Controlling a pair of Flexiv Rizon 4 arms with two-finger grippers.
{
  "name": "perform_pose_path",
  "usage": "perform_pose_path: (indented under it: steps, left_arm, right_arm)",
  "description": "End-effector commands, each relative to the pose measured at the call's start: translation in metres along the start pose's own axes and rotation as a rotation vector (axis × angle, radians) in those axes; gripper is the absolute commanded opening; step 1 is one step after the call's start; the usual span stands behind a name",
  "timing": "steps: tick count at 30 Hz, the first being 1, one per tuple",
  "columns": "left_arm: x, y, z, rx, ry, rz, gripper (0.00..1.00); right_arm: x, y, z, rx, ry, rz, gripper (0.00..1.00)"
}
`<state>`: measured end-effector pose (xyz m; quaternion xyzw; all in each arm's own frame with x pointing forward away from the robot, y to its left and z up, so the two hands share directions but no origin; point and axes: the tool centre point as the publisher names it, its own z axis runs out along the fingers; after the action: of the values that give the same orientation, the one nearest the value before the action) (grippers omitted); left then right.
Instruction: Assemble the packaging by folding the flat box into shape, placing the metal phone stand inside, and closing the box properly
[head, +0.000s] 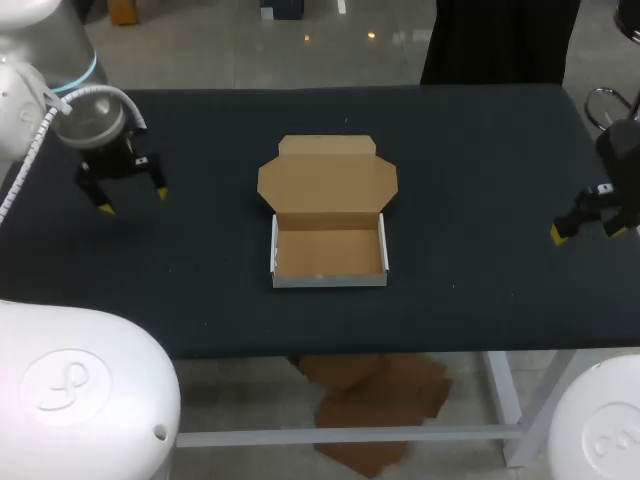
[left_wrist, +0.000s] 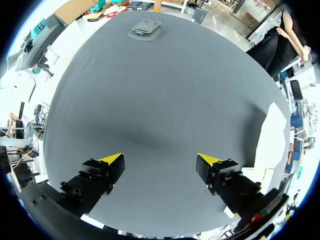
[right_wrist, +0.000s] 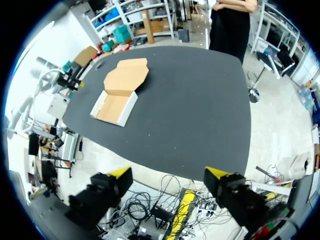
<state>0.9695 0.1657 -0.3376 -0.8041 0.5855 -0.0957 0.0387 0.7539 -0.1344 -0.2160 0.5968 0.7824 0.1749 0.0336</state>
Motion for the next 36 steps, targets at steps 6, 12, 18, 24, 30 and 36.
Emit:
perform_pose_path:
  steps: [6,12,18,24,30,36]
  left_arm:
    - [-0.025,-0.041,0.024,-0.104,0.008,-0.016,1.0]
    - [-0.037,-0.059,0.031,-0.116,-0.003,-0.018,1.0]
    - [-0.044,-0.074,0.038,-0.129,-0.017,-0.025,1.0]
    - [-0.046,-0.077,0.039,-0.133,-0.023,-0.029,1.0]
    - [-0.046,-0.077,0.039,-0.133,-0.023,-0.029,1.0]
    - [-0.046,-0.077,0.039,-0.133,-0.023,-0.029,1.0]
  right_arm:
    - [0.0,-0.001,-0.002,0.004,0.001,0.0,1.0]
    - [0.0,-0.001,-0.002,0.004,0.001,0.0,1.0]
    - [0.0,-0.001,-0.002,0.004,0.001,0.0,1.0]
    - [0.0,-0.001,-0.002,0.004,0.001,0.0,1.0]
    - [0.0,-0.001,-0.002,0.004,0.001,0.0,1.0]
    - [0.0,-0.001,-0.002,0.004,0.001,0.0,1.0]
